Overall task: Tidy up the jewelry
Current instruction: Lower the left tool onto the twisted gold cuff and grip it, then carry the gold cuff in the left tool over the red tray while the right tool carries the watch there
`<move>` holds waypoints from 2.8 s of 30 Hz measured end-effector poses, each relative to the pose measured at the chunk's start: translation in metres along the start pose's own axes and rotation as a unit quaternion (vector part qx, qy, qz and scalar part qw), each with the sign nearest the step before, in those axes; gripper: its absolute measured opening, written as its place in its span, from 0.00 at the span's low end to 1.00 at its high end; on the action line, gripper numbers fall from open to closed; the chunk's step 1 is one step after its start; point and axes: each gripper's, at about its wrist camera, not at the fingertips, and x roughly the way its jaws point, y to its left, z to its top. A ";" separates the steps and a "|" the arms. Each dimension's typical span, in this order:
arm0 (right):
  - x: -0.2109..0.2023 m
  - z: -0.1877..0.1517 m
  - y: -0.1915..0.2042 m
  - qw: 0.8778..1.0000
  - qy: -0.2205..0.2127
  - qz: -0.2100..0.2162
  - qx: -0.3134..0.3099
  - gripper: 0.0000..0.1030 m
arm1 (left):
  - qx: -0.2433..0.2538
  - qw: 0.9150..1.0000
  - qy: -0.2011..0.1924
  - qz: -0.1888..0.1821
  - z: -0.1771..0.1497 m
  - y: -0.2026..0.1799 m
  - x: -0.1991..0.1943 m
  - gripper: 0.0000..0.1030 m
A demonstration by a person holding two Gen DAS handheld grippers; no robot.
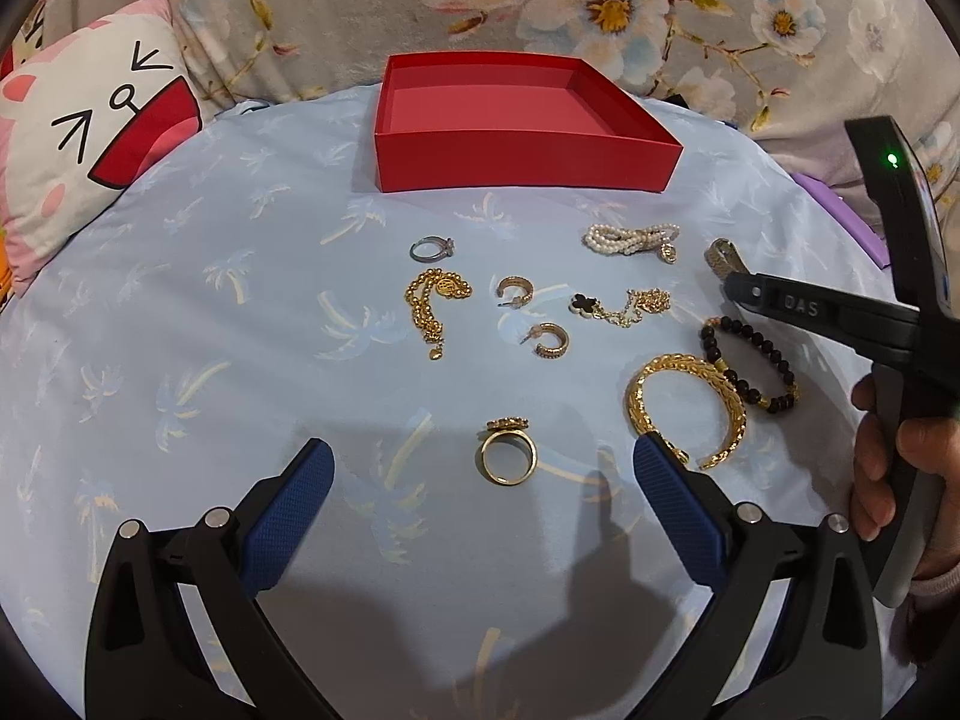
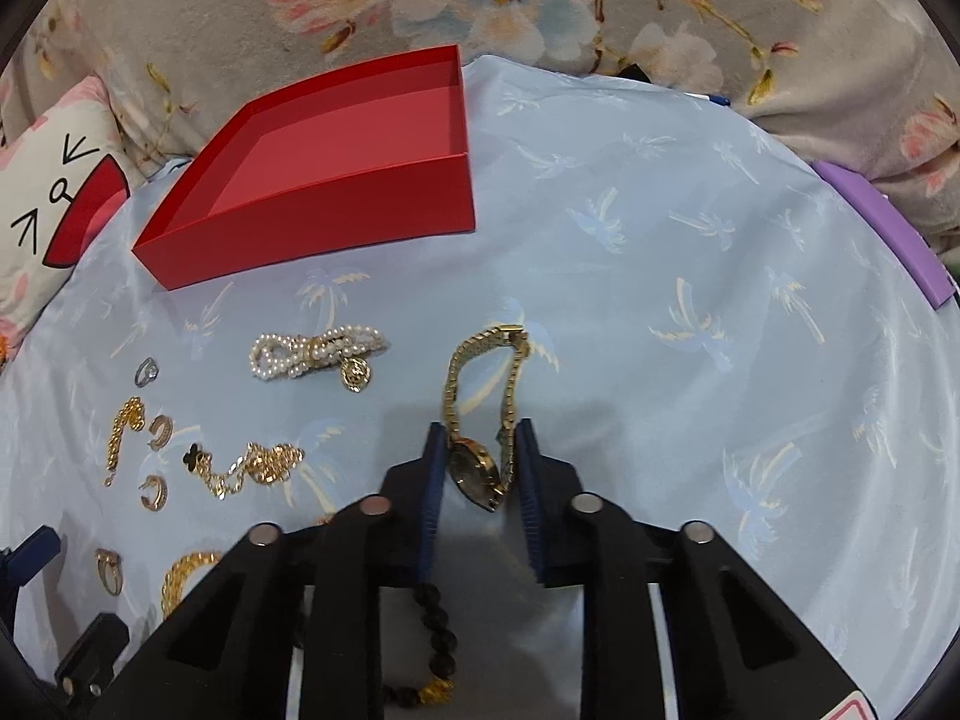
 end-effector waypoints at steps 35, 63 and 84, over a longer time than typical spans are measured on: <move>-0.023 -0.023 -0.031 0.999 -0.004 0.045 -0.017 0.08 | 0.089 0.994 0.020 -0.052 0.013 -0.086 0.024 0.55; -0.097 0.046 -0.011 0.994 -0.070 0.075 -0.041 0.07 | 0.041 0.996 -0.059 -0.047 0.101 -0.019 -0.039 0.55; 0.099 0.286 0.069 0.992 -0.050 0.097 -0.058 0.08 | -0.009 1.000 -0.015 0.017 0.323 0.032 0.172 0.55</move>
